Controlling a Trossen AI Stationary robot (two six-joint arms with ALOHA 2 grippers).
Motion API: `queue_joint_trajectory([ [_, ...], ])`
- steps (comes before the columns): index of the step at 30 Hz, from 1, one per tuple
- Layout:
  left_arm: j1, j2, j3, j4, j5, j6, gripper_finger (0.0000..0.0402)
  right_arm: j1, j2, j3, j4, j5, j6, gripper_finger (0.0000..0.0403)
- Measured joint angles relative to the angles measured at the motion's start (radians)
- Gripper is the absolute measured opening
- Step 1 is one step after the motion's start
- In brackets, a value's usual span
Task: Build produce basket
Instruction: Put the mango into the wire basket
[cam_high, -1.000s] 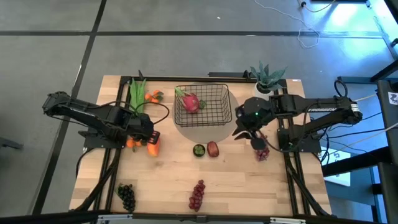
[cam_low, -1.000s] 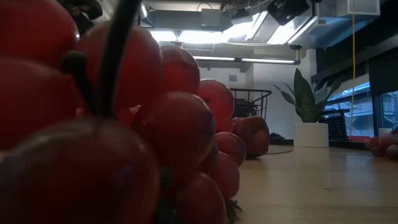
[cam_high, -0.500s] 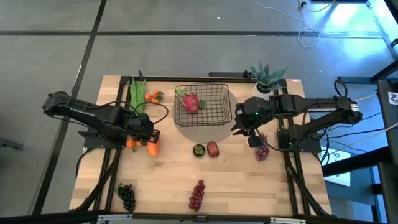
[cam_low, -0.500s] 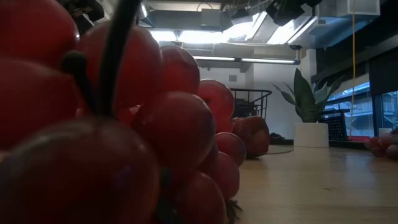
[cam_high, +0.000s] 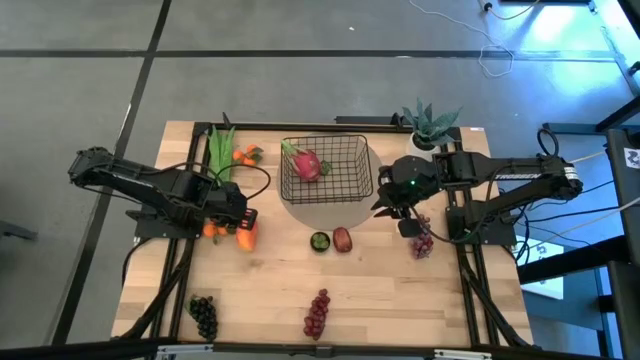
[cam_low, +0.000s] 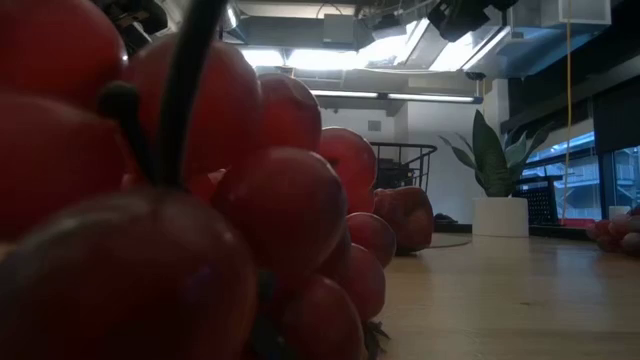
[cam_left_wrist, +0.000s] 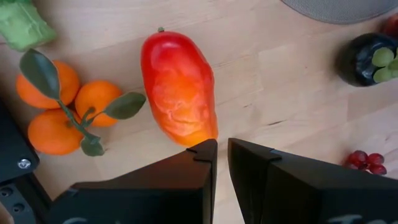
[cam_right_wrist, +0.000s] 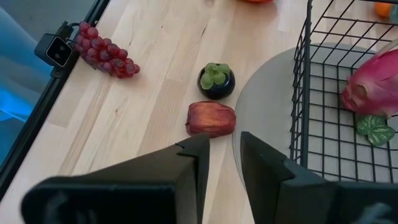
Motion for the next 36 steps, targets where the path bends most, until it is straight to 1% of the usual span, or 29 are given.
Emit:
queue_joint_trajectory([
  [13,0.000,0.007,-0.001,-0.031,0.007,-0.001,0.0030,0.000,0.000,0.000,0.000,0.000,0.000,0.0081],
  [15,0.000,0.015,-0.001,-0.031,0.011,-0.029,0.0030,0.000,0.000,0.000,0.000,0.000,0.000,0.0081],
  [18,0.000,0.028,-0.001,-0.025,0.056,-0.101,0.0038,0.000,0.000,0.000,-0.001,0.000,0.000,0.0081],
  [21,0.000,0.044,-0.001,-0.022,0.064,-0.105,0.0066,0.000,0.000,0.000,-0.001,0.000,0.000,0.0081],
  [30,0.000,0.108,-0.001,0.014,0.063,-0.131,0.0192,0.000,0.000,0.000,-0.001,0.000,0.000,0.0081],
  [36,0.000,0.160,-0.001,0.022,0.056,-0.145,0.0253,0.000,0.000,0.000,-0.001,0.000,0.000,0.0081],
])
